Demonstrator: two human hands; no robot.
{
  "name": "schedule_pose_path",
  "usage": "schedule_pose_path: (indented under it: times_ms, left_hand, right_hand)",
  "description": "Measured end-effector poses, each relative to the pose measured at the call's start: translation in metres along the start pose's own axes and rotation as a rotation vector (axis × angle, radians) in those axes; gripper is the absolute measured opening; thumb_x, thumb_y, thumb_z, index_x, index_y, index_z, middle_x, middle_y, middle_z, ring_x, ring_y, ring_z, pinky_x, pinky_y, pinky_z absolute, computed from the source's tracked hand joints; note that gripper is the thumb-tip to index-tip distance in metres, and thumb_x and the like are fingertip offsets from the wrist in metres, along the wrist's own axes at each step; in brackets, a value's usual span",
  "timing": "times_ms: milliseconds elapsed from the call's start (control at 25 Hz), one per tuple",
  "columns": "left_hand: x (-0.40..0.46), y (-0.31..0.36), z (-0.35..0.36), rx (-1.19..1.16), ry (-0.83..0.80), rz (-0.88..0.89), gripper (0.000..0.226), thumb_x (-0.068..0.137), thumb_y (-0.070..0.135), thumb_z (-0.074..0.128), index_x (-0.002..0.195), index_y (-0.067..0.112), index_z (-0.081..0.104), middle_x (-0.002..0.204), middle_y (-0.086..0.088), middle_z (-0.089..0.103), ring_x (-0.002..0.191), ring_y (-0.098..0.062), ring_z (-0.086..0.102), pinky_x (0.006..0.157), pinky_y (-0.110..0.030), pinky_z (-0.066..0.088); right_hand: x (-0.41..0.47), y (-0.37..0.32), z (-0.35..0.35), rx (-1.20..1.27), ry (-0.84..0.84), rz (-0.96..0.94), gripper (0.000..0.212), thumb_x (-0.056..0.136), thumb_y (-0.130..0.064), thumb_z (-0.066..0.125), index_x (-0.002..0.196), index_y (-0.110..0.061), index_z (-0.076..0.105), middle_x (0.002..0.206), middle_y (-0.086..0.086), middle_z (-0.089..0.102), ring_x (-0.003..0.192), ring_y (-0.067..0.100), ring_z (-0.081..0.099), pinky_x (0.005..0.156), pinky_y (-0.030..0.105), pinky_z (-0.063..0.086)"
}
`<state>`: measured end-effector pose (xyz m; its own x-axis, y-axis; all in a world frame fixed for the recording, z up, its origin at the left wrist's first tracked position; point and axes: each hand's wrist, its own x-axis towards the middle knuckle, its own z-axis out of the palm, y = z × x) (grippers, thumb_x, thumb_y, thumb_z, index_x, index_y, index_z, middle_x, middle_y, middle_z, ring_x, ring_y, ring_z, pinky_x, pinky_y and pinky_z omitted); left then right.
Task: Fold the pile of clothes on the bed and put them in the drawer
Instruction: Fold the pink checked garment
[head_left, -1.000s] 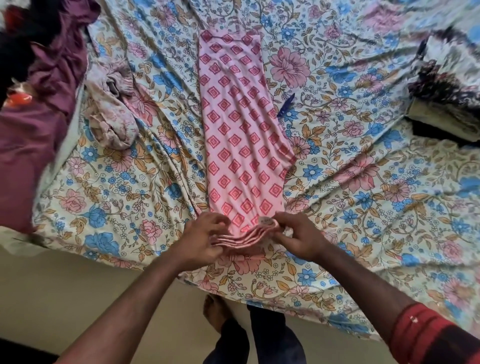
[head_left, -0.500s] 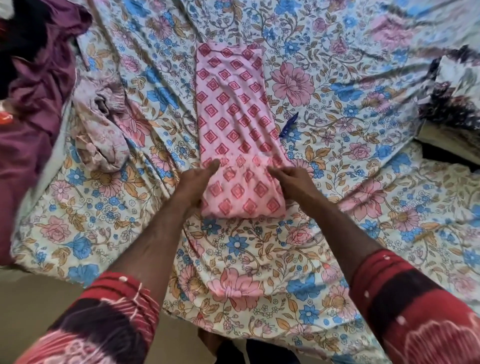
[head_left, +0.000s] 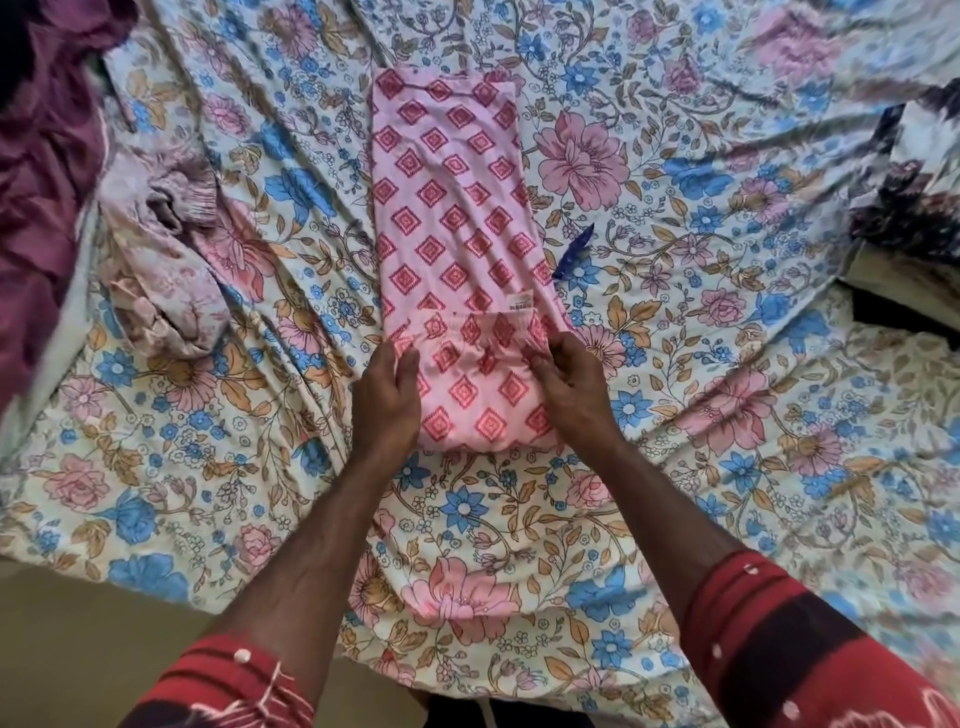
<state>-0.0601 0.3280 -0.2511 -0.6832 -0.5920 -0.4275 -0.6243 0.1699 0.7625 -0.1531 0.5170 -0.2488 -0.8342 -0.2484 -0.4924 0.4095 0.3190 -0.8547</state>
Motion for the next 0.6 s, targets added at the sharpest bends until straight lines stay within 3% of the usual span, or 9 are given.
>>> schedule_pose_path:
  times_ms: [120, 280, 400, 480, 600]
  left_hand:
    - [-0.002, -0.003, -0.004, 0.080, 0.021, 0.019, 0.031, 0.107, 0.045, 0.041, 0.112, 0.018, 0.055, 0.078, -0.004, 0.067, 0.057, -0.018, 0.070, 0.046, -0.038, 0.059]
    - [-0.016, -0.019, -0.002, 0.160, 0.089, -0.082, 0.054, 0.103, 0.059, 0.030, 0.097, 0.014, 0.061, 0.068, -0.004, 0.066, 0.051, -0.012, 0.067, 0.040, -0.024, 0.048]
    - [-0.030, -0.027, 0.002, 0.205, 0.200, -0.034, 0.063, 0.103, 0.057, 0.022, 0.101, 0.009, 0.062, 0.062, 0.000, 0.060, 0.048, -0.008, 0.062, 0.040, -0.020, 0.042]
    - [-0.030, -0.030, 0.008, 0.214, 0.229, 0.001, 0.062, 0.105, 0.055, 0.023, 0.105, 0.006, 0.062, 0.062, 0.001, 0.059, 0.047, -0.008, 0.061, 0.040, -0.021, 0.043]
    - [-0.024, -0.036, 0.006, 0.288, 0.203, 0.113, 0.071, 0.102, 0.060, 0.019, 0.108, 0.004, 0.061, 0.060, 0.000, 0.057, 0.046, -0.012, 0.062, 0.040, -0.025, 0.047]
  right_hand:
    - [0.003, 0.000, 0.000, -0.051, 0.075, 0.011, 0.008, 0.101, -0.020, 0.063, 0.108, -0.020, 0.058, 0.098, 0.003, 0.071, 0.080, 0.018, 0.076, 0.060, 0.035, 0.064]
    - [-0.006, 0.007, 0.002, -0.208, 0.203, 0.022, 0.030, 0.099, -0.037, 0.064, 0.118, -0.019, 0.050, 0.094, 0.002, 0.068, 0.068, 0.007, 0.073, 0.051, 0.024, 0.058]
    - [-0.027, 0.025, 0.018, -0.409, 0.328, -0.109, 0.026, 0.109, -0.041, 0.044, 0.129, -0.026, 0.040, 0.083, 0.002, 0.067, 0.056, 0.010, 0.068, 0.045, 0.034, 0.059]
    - [-0.035, 0.036, 0.026, -0.554, 0.384, -0.204, 0.032, 0.109, -0.050, 0.026, 0.132, -0.030, 0.035, 0.076, -0.002, 0.062, 0.057, 0.013, 0.066, 0.051, 0.041, 0.059]
    - [-0.029, 0.042, 0.020, -0.702, 0.353, -0.306, 0.058, 0.101, -0.069, 0.003, 0.128, -0.028, 0.033, 0.074, -0.010, 0.054, 0.050, 0.010, 0.057, 0.041, 0.031, 0.051]
